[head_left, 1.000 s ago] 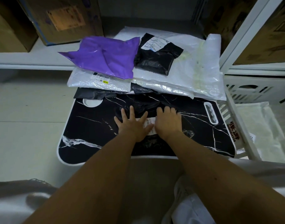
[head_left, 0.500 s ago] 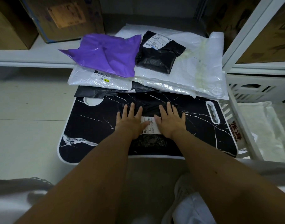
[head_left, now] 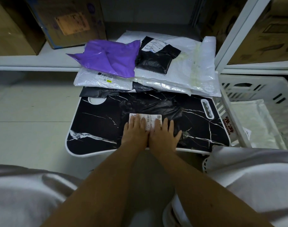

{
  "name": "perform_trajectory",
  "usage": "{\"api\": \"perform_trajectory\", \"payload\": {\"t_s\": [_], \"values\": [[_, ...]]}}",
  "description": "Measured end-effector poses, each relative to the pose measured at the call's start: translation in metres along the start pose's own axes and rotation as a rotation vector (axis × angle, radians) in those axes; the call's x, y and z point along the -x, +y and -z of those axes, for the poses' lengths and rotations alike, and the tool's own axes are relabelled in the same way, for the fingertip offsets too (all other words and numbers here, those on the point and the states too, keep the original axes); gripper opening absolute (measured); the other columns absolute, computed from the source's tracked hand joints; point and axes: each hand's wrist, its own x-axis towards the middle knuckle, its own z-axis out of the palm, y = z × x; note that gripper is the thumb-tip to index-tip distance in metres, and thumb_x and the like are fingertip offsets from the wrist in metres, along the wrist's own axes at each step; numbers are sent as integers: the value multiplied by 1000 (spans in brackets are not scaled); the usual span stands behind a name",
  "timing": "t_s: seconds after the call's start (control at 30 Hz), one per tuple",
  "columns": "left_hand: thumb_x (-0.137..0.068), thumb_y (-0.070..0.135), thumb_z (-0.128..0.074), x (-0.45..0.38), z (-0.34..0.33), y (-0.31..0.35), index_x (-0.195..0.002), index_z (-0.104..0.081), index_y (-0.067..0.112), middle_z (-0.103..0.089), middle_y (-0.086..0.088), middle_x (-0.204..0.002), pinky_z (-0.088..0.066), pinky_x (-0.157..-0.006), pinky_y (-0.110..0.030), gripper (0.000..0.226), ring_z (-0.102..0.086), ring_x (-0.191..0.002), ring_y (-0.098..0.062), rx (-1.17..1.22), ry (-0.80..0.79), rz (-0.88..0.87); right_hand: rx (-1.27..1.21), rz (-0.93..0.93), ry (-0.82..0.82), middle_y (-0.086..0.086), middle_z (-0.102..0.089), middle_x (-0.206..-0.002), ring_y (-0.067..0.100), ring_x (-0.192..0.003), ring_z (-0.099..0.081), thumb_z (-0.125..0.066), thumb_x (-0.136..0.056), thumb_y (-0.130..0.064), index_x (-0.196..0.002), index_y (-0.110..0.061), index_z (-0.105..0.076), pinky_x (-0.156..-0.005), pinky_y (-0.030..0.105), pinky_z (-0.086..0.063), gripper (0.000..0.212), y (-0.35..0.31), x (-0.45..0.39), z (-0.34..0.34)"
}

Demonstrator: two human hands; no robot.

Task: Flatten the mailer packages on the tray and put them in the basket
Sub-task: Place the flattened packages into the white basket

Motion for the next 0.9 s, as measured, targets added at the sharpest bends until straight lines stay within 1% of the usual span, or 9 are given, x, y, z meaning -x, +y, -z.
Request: {"api": "perform_trajectory", "payload": {"t_s": [0.07, 0.17, 0.27, 0.4, 0.53, 0.63, 0.77, 0.83, 0.9], "values": [[-100, 52, -13, 15, -5, -7, -152, 9, 24, 15, -8, -159, -2, -119, -48, 64, 14, -147, -27, -16, -24, 1, 68, 79, -30, 4, 1, -163, 25, -149, 8, -19, -103, -46, -154, -31, -6, -115, 60, 0, 55, 14, 8, -7], [-95, 61, -13, 20, -8, -18, -151, 13, 30, 21, -9, -158, 2, -119, -49, 69, 18, -145, -30, -20, -66, -13, 100, 158, -89, 2, 6, -163, 25, -148, 12, -14, -102, -51, -154, -32, 1, -116, 58, 2, 57, 27, 7, -5], [-91, 68, -18, 18, -5, -21, -150, 14, 32, 22, -9, -158, 2, -119, -50, 76, 19, -145, -32, -44, -76, -25, 84, 183, -108, 2, 7, -163, 27, -148, 15, -17, -101, -54, -154, -34, 0, -116, 59, 1, 59, 31, 5, -3], [-87, 74, -22, 14, 3, -21, -147, 20, 38, 28, -4, -156, 3, -114, -60, 82, 24, -143, -31, -73, -189, 15, 103, 168, -144, 5, 9, -162, 34, -146, 18, -21, -99, -57, -153, -35, -1, -117, 58, 0, 61, 31, 3, 0], [-86, 76, -23, 13, 11, -20, -147, 17, 41, 26, -1, -157, 2, -113, -62, 82, 22, -144, -31, -47, -236, 52, 150, 117, -157, 12, 6, -162, 42, -145, 12, -21, -98, -59, -153, -36, -3, -117, 54, -6, 62, 29, -3, 5], [-96, 60, -23, 9, 15, -20, -151, 0, 35, 15, -4, -159, -5, -115, -58, 65, 12, -146, -32, 97, -177, 102, 134, 78, -162, 14, -7, -160, 41, -146, -2, -27, -101, -49, -152, -30, -15, -115, 52, -18, 55, 24, -10, 12], [-98, 28, -40, 3, 23, -21, -137, -35, 9, -23, -19, -149, -32, -109, -50, 44, -25, -136, -35, 314, 25, 234, 74, -46, 34, 14, -35, -143, 32, -133, -32, -48, -95, -32, -138, -14, -36, -104, 49, -33, 48, 27, -16, 30], [-94, 23, -48, 8, 30, -21, -135, -37, 7, -29, -18, -141, -39, -104, -47, 45, -33, -130, -34, 407, 105, 396, -20, -202, 65, 15, -39, -138, 33, -128, -37, -52, -92, -32, -135, -13, -37, -101, 49, -34, 49, 33, -17, 37], [-92, 25, -55, 15, 36, -21, -134, -34, 8, -32, -19, -137, -41, -99, -45, 50, -37, -126, -34, 454, 100, 554, -141, -341, 7, 16, -39, -138, 35, -127, -38, -51, -93, -35, -135, -11, -35, -99, 49, -36, 51, 40, -17, 43]]}}
